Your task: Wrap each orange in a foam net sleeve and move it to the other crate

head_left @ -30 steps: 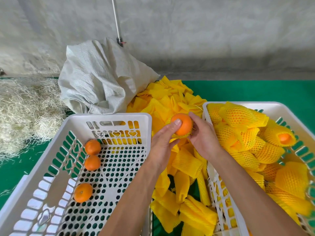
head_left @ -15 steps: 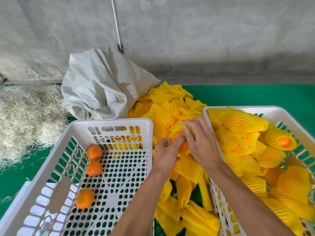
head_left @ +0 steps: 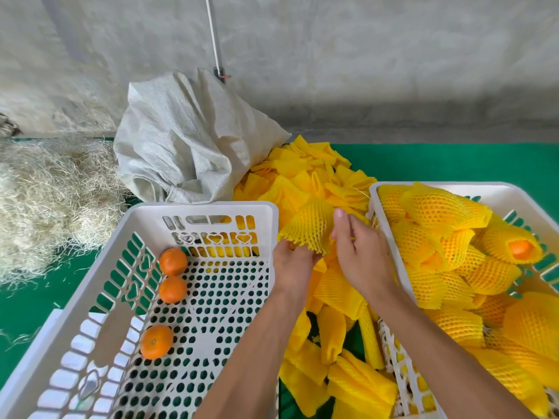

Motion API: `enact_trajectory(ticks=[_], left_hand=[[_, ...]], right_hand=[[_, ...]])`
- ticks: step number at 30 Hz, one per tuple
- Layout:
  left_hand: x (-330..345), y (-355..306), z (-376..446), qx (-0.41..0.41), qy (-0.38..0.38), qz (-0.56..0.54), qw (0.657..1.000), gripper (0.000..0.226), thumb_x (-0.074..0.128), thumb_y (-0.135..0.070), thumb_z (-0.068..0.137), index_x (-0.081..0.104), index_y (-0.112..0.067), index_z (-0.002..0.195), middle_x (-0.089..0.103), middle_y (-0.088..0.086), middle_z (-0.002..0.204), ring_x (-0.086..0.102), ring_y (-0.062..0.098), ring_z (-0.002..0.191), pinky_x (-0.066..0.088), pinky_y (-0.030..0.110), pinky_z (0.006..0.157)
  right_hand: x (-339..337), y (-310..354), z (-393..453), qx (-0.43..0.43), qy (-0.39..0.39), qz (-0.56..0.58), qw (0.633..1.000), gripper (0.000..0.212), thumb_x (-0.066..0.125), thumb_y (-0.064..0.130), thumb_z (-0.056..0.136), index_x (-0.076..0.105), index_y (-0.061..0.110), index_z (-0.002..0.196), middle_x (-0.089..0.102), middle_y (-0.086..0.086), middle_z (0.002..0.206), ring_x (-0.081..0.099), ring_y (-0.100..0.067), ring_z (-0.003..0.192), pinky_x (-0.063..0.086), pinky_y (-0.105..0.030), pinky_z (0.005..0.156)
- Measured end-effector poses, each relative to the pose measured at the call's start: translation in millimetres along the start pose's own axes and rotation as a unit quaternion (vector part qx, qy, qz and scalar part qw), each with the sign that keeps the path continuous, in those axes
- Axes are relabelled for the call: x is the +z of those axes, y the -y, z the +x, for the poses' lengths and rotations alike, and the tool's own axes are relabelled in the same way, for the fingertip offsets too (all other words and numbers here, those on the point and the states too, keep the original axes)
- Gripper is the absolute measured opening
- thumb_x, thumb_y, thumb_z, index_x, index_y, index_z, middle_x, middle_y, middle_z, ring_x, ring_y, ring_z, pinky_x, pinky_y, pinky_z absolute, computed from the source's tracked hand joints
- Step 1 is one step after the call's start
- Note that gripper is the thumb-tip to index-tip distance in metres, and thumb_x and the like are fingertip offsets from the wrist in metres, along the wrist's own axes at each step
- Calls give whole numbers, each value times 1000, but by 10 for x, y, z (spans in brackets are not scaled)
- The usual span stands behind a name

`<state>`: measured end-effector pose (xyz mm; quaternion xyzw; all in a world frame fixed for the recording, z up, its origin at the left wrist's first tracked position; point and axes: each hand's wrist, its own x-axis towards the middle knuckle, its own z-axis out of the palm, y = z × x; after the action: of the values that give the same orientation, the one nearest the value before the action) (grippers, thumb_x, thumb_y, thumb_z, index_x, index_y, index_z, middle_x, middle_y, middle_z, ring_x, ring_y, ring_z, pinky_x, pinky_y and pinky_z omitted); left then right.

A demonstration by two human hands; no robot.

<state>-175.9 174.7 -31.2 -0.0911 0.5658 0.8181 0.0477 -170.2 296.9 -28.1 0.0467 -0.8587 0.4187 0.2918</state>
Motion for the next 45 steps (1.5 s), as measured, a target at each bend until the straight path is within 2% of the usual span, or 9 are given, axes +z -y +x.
enact_trajectory(ticks=[4,8,18,24,29,33,38,41,45], left_hand=[[-12,45,0,79,-47,186,978,23,58,9,93,66,-1,113,70,22,109,66,42,103,58,54,90],[6,128,-47,178,-15,278,944,15,61,6,97,63,-1,110,55,17,117,61,2,96,51,12,72],[-4,226,-73,226,135,271,926,33,57,-2,104,70,-24,126,53,-5,140,65,10,117,60,26,81],[-47,238,-30,195,92,306,927,50,47,18,91,74,-22,106,69,-7,116,66,5,104,61,38,80],[27,137,-126,165,83,245,952,32,41,6,72,53,-19,55,47,-6,54,39,7,51,30,21,48],[32,7,-168,159,34,167,972,11,35,-2,53,45,-6,48,37,3,49,31,7,48,24,19,44],[39,3,-114,141,13,152,978,28,37,5,59,47,-16,44,37,1,48,30,6,46,23,18,43],[61,8,-166,137,40,152,978,15,39,-3,59,50,-12,54,39,6,55,32,12,51,25,24,46],[92,-13,-176,150,64,135,977,16,52,-16,83,58,-6,72,54,10,67,46,23,61,40,30,55]], right_hand=[[54,-77,46,222,81,120,964,71,32,82,93,58,17,93,63,-3,73,70,-15,68,62,-39,58],[90,-88,82,262,136,215,931,78,55,87,80,53,29,132,65,14,121,65,-4,111,61,-36,85],[-293,-99,344,221,-87,267,934,40,73,49,91,65,23,120,73,8,110,69,-6,103,56,-30,86],[-857,-231,507,140,-235,-38,961,78,68,70,84,49,29,148,56,2,135,51,-10,124,41,-18,94],[-1244,-393,563,96,-338,-264,899,72,70,63,87,53,25,145,54,-15,116,50,-31,106,40,-43,89],[-1363,-633,495,228,-261,-344,872,67,76,39,86,51,22,145,47,-24,127,46,-44,117,36,-53,103],[-1304,-759,393,372,-79,-378,844,70,73,35,88,45,17,150,42,-26,139,38,-46,132,28,-51,115],[-1240,-709,426,327,-112,-374,861,64,68,38,93,47,10,146,43,-23,144,36,-44,137,24,-54,118],[-969,-467,459,87,-200,-283,934,38,64,31,98,62,7,128,59,-15,133,50,-32,127,38,-48,108]])
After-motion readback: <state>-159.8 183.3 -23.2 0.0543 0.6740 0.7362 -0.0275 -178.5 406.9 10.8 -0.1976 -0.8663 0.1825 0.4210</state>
